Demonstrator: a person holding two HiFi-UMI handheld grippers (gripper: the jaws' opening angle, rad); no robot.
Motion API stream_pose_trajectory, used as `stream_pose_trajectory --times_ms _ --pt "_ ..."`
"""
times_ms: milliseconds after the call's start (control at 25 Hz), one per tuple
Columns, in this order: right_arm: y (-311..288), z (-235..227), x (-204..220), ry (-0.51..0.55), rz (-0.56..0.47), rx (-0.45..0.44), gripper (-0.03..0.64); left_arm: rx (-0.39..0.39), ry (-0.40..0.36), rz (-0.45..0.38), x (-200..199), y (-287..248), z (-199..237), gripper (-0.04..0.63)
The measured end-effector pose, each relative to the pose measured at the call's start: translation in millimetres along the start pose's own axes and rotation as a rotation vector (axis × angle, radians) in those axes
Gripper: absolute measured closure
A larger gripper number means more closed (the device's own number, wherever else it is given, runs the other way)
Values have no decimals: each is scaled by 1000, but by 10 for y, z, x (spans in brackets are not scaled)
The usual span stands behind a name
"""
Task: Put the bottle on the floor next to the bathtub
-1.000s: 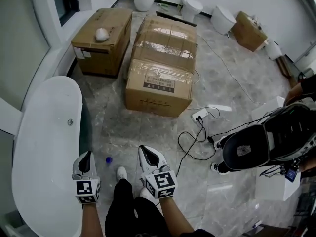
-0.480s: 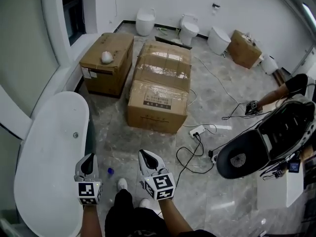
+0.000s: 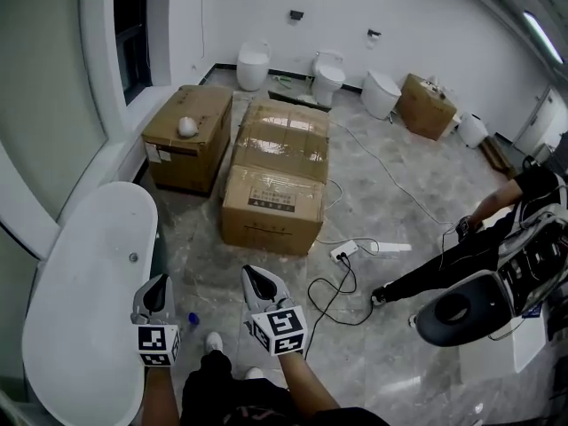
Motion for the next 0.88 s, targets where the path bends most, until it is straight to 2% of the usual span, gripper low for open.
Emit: stream_pose_trajectory --times_ms 880 --pt "168 -138 -152 35 -51 4 601 6 -10 -81 -240 -29 -244 595"
Point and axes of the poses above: the fingertips, and each gripper's own axes: y backward along the fingers, z to its left, x out of its underside, the point moved 10 cm from there along y, backward along the fingers, and after that the axes turned 3 degrees about -z, right-handed, at the moved point
